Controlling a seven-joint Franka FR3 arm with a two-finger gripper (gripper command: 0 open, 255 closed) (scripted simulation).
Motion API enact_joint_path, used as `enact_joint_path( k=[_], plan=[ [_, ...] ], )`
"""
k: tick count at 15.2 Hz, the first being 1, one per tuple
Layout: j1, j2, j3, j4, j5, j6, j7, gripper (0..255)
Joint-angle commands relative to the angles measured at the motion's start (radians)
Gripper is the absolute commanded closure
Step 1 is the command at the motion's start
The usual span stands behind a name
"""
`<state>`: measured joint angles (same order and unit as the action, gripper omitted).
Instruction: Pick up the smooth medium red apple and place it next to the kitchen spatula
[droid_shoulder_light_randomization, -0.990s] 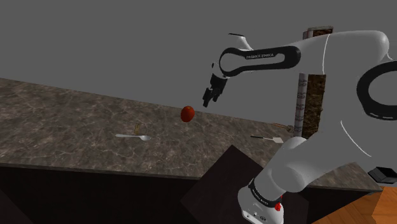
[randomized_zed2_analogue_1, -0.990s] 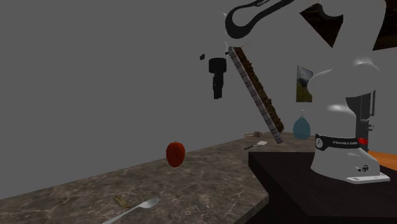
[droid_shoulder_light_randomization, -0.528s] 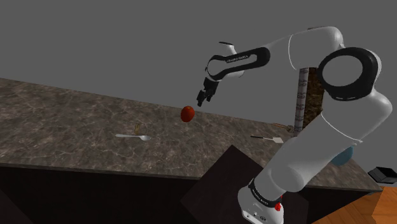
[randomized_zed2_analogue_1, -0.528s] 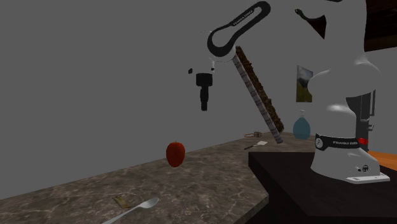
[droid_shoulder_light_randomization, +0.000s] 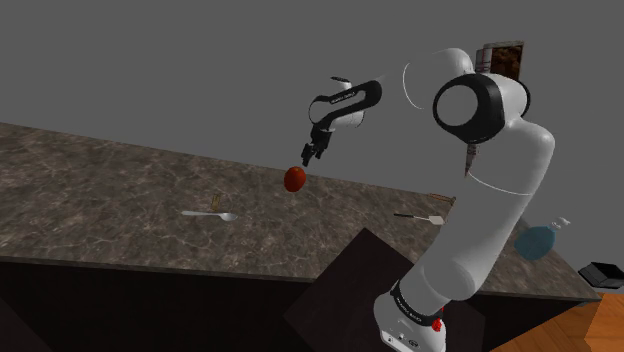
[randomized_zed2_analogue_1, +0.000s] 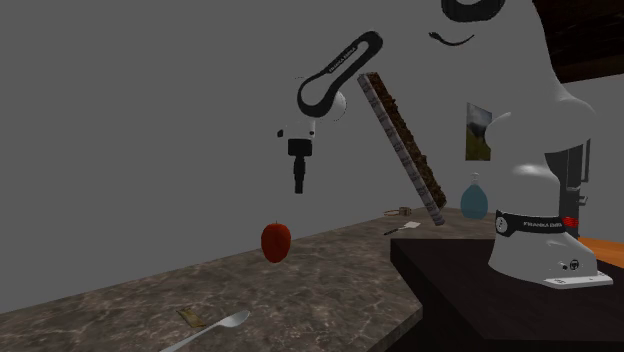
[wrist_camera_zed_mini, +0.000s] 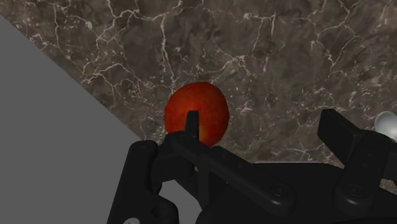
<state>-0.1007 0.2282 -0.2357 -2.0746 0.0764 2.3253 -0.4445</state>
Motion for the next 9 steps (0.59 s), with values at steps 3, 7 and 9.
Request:
enact_joint_path(
  k=[3, 7, 9],
  plan=[
    [-0.037, 0.161, 0.008, 0.147, 0.044, 0.020, -0.059, 0],
    [-0.073, 0.298, 0.021, 0.293, 0.071, 0.019, -0.097, 0],
    [-0.076, 0.317, 0.024, 0.292, 0.075, 0.038, -0.100, 0]
  ],
)
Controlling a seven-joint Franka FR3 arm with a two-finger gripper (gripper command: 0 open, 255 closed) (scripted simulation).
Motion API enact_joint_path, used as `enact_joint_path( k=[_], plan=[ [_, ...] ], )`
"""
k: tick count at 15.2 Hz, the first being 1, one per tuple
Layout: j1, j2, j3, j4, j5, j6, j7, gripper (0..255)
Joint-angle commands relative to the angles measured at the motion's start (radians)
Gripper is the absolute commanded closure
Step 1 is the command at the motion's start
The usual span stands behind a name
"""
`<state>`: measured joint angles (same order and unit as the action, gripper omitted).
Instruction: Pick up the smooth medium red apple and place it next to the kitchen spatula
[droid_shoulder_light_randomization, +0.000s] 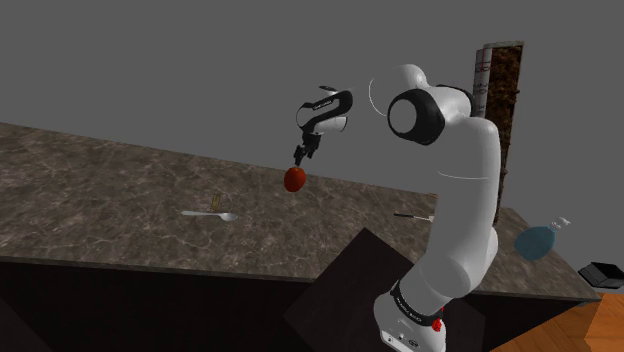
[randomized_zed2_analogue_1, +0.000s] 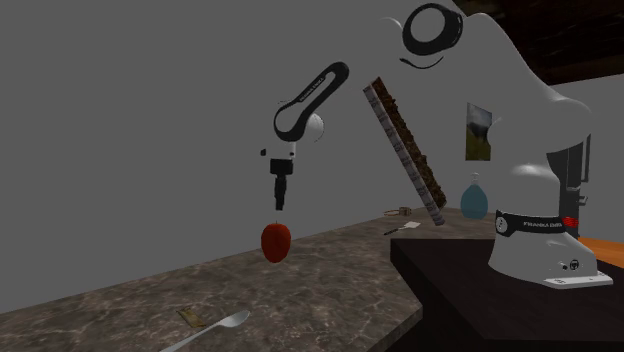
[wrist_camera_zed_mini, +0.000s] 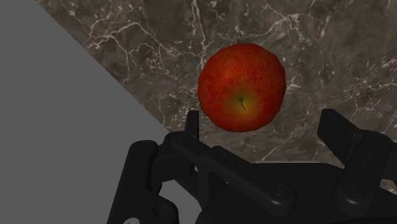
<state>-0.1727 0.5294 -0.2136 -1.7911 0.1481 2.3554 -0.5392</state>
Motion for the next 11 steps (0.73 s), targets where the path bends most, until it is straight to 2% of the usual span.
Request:
enact_joint_path(
  k=[1, 6, 11],
  plan=[
    [-0.006, 0.025, 0.004, 0.009, 0.006, 0.017, -0.006, 0],
    [-0.012, 0.069, 0.012, 0.012, 0.017, 0.057, -0.013, 0],
    [-0.012, 0.069, 0.012, 0.013, 0.017, 0.057, -0.013, 0]
  ],
)
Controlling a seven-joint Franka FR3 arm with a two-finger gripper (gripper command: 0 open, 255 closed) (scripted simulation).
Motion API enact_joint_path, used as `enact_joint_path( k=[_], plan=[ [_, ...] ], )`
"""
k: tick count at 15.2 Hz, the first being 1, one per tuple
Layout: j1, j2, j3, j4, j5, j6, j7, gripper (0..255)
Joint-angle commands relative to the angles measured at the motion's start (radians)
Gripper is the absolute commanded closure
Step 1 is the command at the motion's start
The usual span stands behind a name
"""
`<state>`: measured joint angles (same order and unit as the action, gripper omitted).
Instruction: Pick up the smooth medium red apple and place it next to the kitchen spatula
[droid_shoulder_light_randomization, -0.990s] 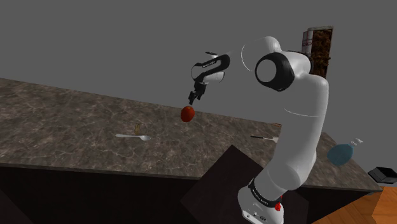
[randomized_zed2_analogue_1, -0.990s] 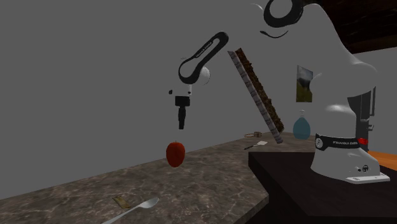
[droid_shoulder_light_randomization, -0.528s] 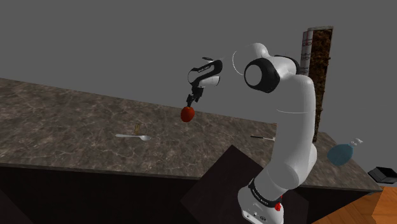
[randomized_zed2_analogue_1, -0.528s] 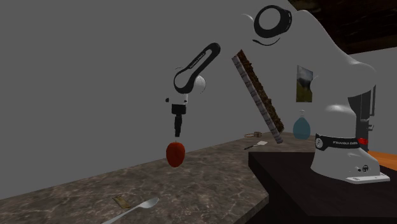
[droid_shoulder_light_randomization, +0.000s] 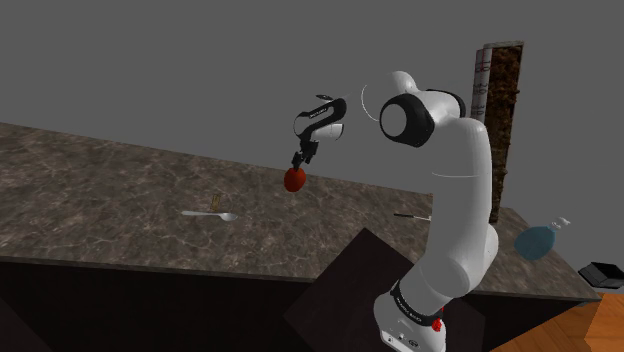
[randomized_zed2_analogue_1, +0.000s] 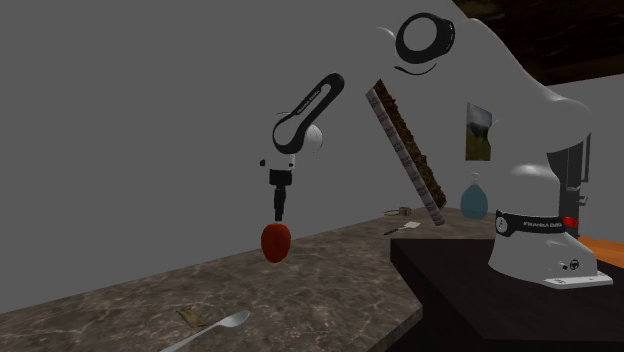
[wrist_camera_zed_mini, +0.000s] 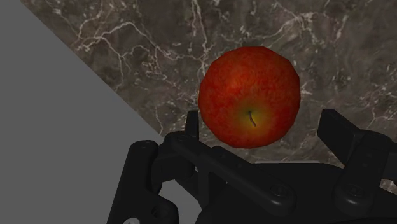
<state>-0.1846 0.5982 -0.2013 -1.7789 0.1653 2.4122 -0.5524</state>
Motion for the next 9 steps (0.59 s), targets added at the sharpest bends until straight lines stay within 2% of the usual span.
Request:
enact_joint_path(
  k=[1, 2, 3, 9],
  plan=[
    [0.000, 0.000, 0.000, 0.000, 0.000, 0.000, 0.000, 0],
    [0.000, 0.000, 0.000, 0.000, 0.000, 0.000, 0.000, 0],
    [0.000, 0.000, 0.000, 0.000, 0.000, 0.000, 0.000, 255],
    [0.000, 0.000, 0.000, 0.000, 0.000, 0.000, 0.000, 255]
  ],
)
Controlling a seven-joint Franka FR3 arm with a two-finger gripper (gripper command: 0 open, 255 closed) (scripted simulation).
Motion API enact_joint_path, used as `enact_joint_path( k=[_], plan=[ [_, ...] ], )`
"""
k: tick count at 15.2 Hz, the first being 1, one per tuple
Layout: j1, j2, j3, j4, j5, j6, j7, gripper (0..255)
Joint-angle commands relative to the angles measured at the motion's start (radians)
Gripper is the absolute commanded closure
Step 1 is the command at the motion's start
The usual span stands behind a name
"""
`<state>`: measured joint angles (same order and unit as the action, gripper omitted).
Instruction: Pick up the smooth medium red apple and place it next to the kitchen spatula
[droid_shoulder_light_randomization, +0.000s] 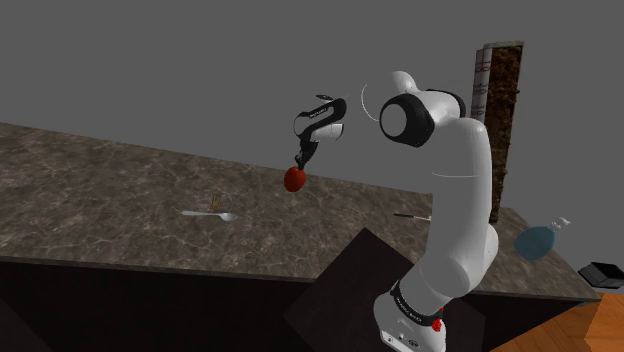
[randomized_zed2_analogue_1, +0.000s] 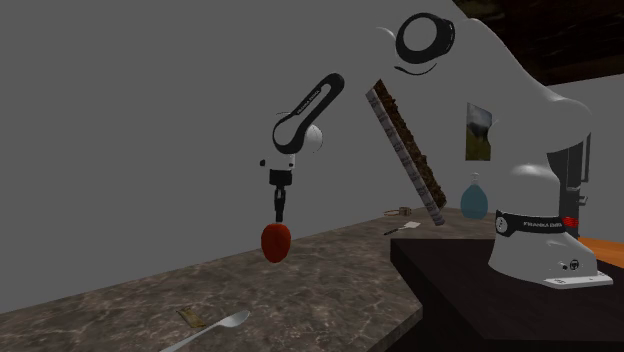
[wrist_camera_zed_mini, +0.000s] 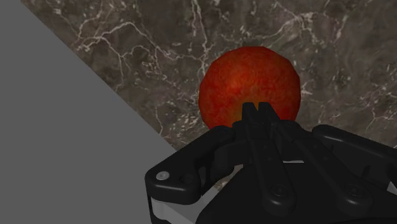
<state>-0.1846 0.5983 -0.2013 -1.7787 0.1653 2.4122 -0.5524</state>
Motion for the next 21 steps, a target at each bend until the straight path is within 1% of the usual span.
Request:
enact_joint_path(
  k=[1, 3, 21],
  plan=[
    [0.000, 0.000, 0.000, 0.000, 0.000, 0.000, 0.000, 255],
    [0.000, 0.000, 0.000, 0.000, 0.000, 0.000, 0.000, 255],
    [0.019, -0.144, -0.027, 0.036, -0.041, -0.178, 0.026, 255]
  ],
)
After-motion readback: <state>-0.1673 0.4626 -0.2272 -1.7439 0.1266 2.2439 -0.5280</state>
